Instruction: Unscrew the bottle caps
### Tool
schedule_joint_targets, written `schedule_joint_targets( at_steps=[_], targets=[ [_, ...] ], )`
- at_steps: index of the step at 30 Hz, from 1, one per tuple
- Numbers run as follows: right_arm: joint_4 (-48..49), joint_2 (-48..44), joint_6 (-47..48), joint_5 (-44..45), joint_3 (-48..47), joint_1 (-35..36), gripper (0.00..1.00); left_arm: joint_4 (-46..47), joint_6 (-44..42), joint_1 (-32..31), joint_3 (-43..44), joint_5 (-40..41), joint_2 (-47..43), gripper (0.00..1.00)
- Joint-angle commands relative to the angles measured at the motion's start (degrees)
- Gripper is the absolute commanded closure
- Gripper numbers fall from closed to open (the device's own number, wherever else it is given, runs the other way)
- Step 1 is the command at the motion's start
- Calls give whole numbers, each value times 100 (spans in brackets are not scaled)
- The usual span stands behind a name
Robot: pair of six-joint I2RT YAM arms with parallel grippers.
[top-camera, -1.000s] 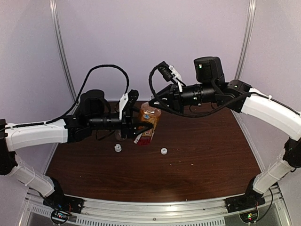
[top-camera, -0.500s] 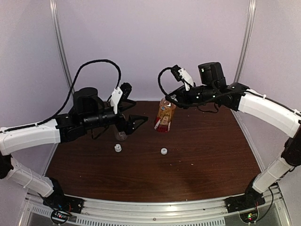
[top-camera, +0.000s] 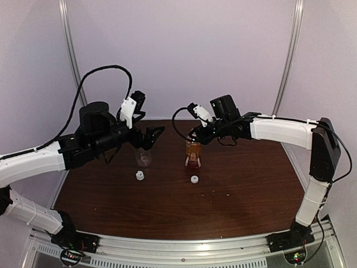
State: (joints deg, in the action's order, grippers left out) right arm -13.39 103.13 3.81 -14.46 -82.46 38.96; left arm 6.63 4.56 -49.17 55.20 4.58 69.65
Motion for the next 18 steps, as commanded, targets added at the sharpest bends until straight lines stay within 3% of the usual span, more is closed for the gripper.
schedule_joint_targets(
  at_steps=[1,8,18],
  targets=[
    [523,125,261,190,-87,-25,100,109,-31,26,52,149,-83,2],
    [850,289,403,18,118,-109,100,88,-51,23,61,133,-40,2],
    [851,453,451,-117,172,-181,91,112,-51,22,17,238,-50,2]
  ],
)
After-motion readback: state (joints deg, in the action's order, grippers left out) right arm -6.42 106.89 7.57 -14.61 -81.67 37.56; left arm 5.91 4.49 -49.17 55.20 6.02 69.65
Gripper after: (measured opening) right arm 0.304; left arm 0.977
